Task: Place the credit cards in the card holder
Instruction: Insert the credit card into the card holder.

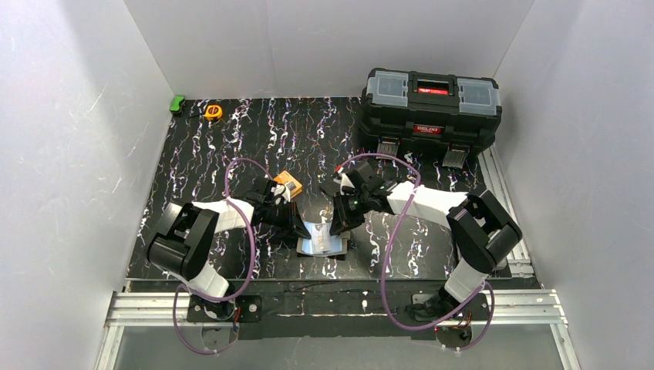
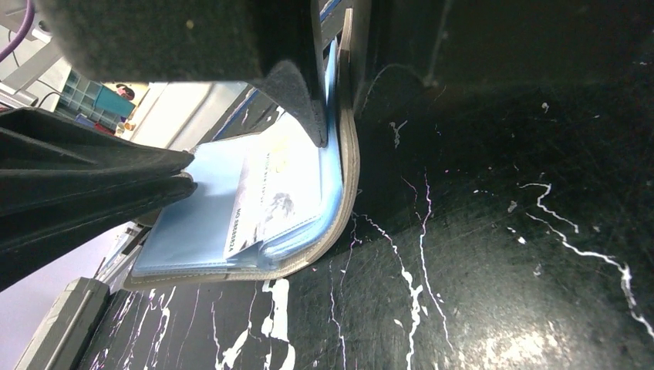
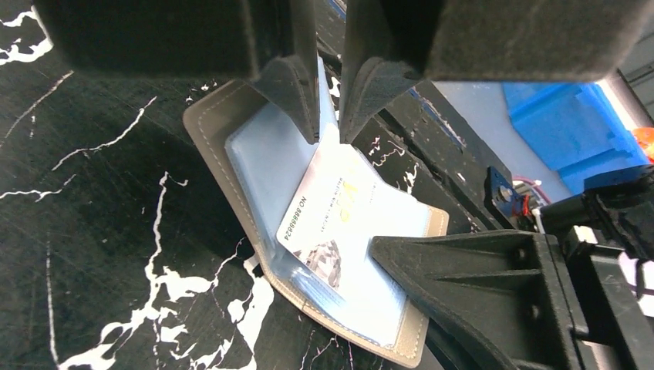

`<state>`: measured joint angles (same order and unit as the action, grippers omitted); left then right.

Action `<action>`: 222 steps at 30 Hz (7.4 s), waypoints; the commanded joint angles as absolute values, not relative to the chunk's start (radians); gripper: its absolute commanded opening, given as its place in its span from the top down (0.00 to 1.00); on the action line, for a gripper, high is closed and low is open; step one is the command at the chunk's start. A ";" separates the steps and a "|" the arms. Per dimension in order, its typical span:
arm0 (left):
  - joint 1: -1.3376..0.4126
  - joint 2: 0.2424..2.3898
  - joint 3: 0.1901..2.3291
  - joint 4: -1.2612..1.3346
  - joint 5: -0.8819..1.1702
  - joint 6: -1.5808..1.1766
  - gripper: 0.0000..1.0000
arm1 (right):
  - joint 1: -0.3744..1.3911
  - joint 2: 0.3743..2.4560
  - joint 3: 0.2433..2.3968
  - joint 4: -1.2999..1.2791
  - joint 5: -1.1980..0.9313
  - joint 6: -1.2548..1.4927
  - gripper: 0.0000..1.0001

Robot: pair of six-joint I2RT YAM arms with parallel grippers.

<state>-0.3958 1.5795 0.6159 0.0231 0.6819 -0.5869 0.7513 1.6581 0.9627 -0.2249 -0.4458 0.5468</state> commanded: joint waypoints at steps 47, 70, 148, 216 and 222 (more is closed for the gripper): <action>-0.423 1.514 0.529 0.131 0.709 -0.561 0.88 | 0.796 1.741 1.052 -0.302 -0.406 0.518 0.99; -0.423 1.494 0.531 0.076 0.688 -0.568 0.29 | 0.792 1.817 1.068 -0.286 -0.413 0.522 0.99; -0.648 1.164 0.473 -0.337 0.441 0.762 0.74 | 0.889 1.879 1.209 -0.421 -0.295 0.495 0.99; -0.559 1.102 0.738 -0.431 0.443 0.560 0.62 | 0.780 1.725 1.279 -0.524 -0.269 0.455 0.80; -0.534 1.114 0.784 -0.459 0.465 0.551 0.62 | 0.777 1.761 1.249 -0.504 -0.254 0.443 0.80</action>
